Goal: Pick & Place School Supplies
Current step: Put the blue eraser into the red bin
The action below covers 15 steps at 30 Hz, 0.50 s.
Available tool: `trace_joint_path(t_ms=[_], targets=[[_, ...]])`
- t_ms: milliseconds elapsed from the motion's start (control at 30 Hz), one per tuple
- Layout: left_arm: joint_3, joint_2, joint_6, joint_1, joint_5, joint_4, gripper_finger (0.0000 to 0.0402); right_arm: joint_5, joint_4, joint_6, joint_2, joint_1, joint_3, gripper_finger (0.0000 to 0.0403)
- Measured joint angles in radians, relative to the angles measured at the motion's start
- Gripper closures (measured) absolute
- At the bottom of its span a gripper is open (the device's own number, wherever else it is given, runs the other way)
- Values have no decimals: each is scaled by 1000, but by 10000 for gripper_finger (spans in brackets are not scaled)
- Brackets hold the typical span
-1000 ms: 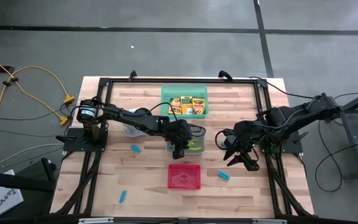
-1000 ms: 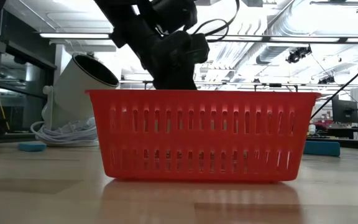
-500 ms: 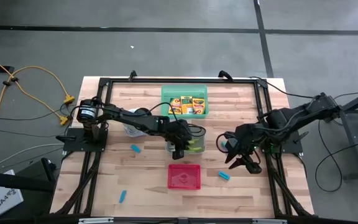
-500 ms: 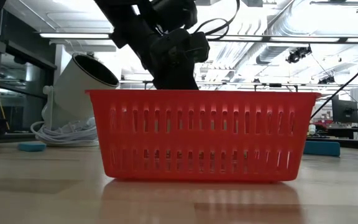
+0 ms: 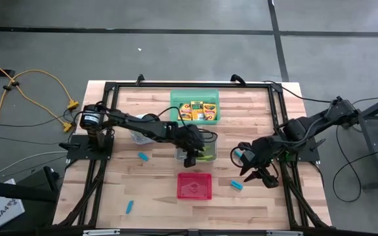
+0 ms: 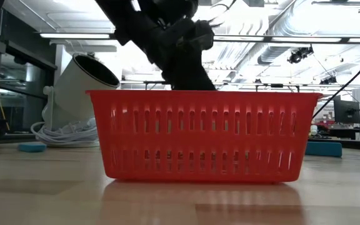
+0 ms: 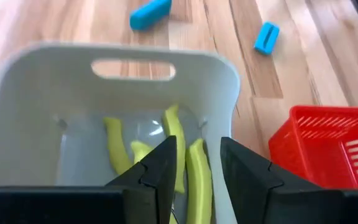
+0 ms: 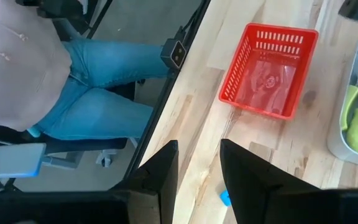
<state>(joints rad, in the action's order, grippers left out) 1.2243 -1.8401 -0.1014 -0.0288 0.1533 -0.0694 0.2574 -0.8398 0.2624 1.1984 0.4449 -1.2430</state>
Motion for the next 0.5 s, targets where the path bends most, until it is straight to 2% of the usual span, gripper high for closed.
trace_joint_path(t_ms=[300,500], targets=[[0,83,52,-4,-88,-8,285,-75,-4,31,0,28,0,292],[0,167,52,-35,-151,-80,287,-265,-80,84,0,41,0,292]])
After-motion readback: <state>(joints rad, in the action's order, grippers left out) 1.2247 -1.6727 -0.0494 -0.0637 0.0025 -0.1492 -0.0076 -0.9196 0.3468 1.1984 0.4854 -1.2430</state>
